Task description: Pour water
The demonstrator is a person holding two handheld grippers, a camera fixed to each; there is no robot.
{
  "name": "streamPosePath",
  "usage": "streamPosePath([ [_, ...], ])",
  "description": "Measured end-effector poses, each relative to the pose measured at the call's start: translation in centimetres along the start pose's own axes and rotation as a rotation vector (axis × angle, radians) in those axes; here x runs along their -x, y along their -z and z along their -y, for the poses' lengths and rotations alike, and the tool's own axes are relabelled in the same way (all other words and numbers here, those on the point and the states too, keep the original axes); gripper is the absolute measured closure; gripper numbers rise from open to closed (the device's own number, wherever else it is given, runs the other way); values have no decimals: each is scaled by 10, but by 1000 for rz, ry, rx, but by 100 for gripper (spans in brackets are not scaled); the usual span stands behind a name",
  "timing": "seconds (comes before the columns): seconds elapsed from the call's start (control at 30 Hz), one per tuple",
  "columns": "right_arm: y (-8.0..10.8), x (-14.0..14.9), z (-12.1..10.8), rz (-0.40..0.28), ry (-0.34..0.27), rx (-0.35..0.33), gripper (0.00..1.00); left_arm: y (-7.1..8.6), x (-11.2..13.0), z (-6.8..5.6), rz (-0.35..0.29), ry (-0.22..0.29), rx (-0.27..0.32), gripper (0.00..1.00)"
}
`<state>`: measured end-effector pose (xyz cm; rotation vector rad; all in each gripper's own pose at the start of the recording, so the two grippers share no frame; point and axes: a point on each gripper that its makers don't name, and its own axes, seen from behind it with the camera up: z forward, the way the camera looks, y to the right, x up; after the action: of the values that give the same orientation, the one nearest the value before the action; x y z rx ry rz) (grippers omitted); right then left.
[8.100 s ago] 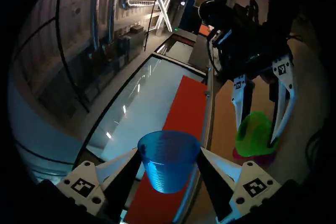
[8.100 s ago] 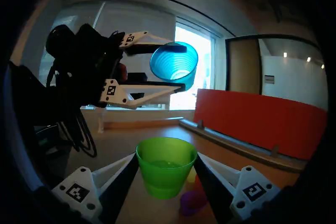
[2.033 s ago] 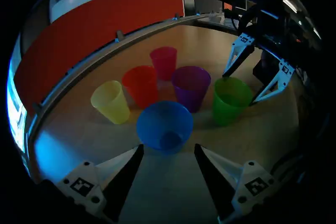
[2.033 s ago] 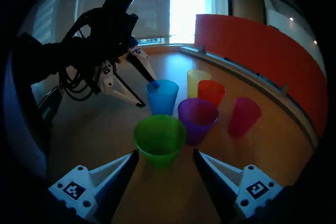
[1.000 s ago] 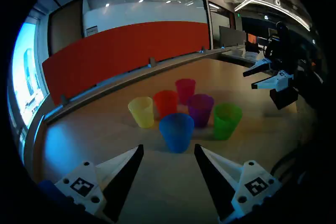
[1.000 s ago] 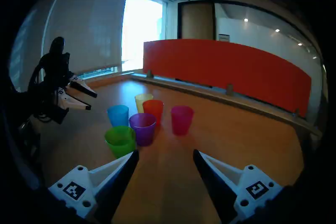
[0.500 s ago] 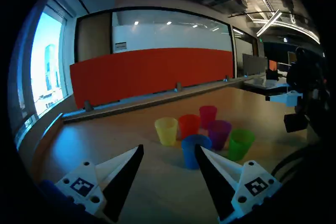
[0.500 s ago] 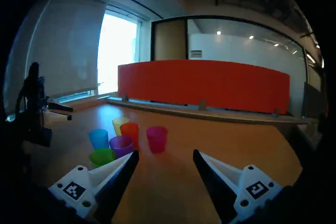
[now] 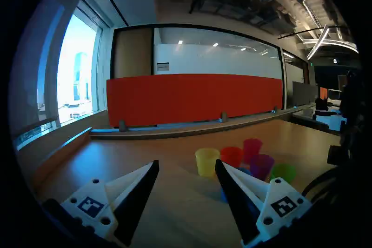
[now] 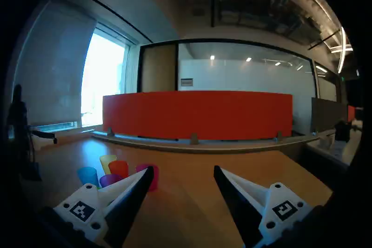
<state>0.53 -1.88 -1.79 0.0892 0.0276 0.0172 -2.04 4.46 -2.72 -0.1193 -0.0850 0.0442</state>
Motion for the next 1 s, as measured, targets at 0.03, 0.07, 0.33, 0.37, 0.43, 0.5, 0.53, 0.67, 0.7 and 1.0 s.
streamPosePath([
  [0.03,0,1,-1,2,-5,6,0,0,0,1,-6,1,-9,11],
  [0.07,0,2,-2,3,-9,12,0,0,-1,2,-12,1,-18,11],
  [0.33,2,-1,-4,-5,-20,37,0,3,-5,6,-50,41,-57,11],
  [0.37,2,-2,-5,-6,-18,43,0,3,-6,6,-54,47,-60,11],
  [0.43,3,-3,-7,-7,-11,55,0,3,-9,7,-59,54,-67,11],
  [0.5,3,-3,-8,-6,-2,68,0,1,-11,8,-63,57,-75,11],
  [0.53,2,-3,-8,-7,0,73,0,1,-12,8,-67,57,-84,11],
  [0.67,2,-4,-9,-10,2,90,0,-1,-17,10,-84,51,-105,11],
  [0.7,2,-4,-9,-10,1,93,0,-1,-18,10,-89,49,-107,11],
  [1.0,0,-4,-9,-7,-25,106,0,-5,-17,11,-115,8,-144,11],
])
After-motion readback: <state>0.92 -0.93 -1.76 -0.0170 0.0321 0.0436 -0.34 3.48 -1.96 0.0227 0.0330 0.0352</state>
